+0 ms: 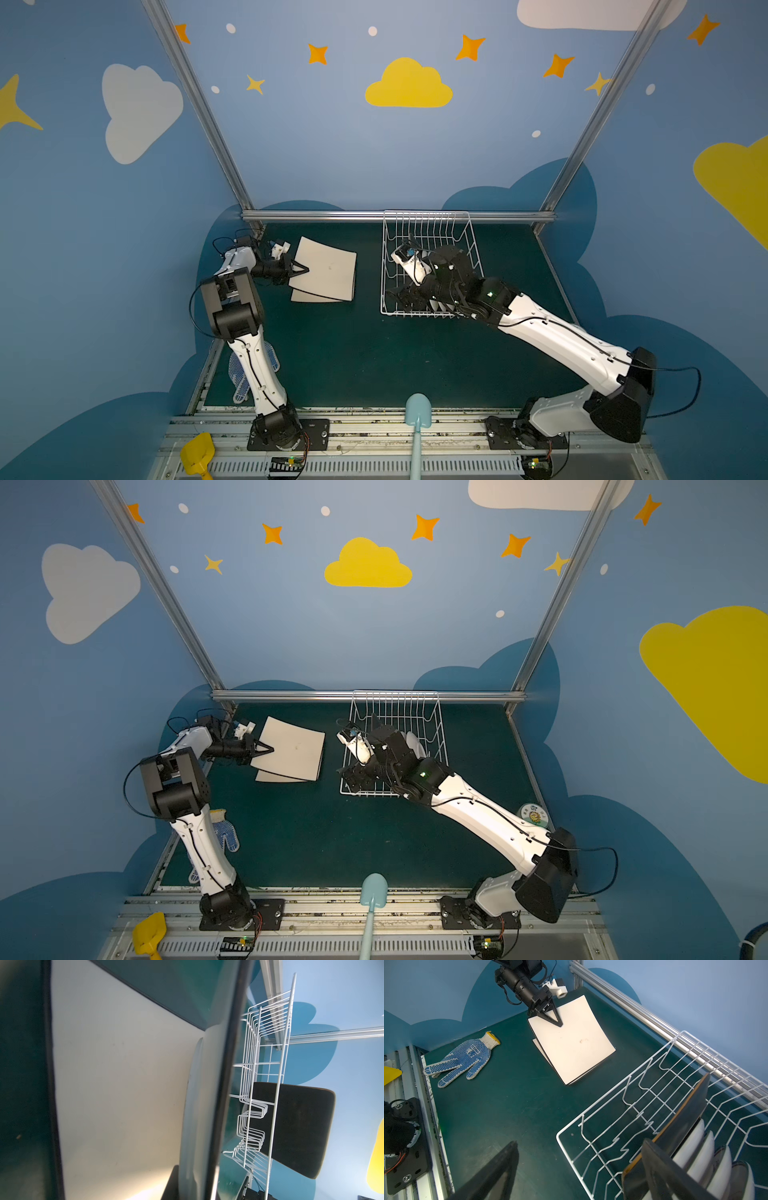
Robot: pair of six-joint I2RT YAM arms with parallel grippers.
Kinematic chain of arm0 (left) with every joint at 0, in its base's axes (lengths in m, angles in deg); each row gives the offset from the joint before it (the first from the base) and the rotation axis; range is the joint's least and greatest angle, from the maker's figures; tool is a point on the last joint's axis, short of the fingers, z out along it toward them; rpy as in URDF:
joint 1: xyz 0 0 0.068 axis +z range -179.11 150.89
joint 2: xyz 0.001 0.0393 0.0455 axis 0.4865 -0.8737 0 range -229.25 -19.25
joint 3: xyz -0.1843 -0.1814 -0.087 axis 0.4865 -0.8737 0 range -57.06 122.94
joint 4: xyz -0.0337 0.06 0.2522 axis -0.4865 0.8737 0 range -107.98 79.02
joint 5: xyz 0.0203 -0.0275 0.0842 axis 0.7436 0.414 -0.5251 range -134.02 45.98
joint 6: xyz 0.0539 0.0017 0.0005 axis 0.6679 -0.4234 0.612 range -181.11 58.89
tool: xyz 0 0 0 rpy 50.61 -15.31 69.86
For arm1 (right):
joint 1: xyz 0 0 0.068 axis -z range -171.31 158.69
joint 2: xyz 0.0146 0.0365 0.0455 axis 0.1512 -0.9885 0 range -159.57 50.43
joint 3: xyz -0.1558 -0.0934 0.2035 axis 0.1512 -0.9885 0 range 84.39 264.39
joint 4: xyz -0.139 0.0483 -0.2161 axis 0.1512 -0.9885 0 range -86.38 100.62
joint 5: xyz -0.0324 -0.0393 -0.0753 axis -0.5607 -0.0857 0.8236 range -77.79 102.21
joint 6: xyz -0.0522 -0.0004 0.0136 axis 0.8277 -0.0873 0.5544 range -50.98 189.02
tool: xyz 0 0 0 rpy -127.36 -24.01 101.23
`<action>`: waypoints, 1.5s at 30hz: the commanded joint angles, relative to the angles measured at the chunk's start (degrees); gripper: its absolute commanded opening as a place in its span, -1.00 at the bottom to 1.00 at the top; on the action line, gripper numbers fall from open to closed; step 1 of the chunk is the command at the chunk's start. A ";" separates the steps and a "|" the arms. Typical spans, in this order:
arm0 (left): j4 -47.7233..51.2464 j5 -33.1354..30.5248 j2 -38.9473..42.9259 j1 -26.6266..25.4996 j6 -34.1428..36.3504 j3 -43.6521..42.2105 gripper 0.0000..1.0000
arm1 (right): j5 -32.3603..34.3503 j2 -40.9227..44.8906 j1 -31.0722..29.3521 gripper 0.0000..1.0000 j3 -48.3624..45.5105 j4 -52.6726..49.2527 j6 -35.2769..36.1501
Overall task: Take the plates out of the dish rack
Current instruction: 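Lower the plate onto the cream plate with the left gripper while the right reaches rackward, then open the left gripper and lift it off the stacked plates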
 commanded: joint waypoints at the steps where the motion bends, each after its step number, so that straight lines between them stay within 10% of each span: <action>1: 2.05 0.74 -0.73 -0.02 1.70 1.88 -0.56 | 0.35 0.99 -0.29 0.83 -0.49 1.12 -0.60; 45: -0.55 -14.16 5.96 0.44 -1.40 -1.25 0.72 | 3.09 7.04 -1.74 0.83 -4.78 2.82 -1.15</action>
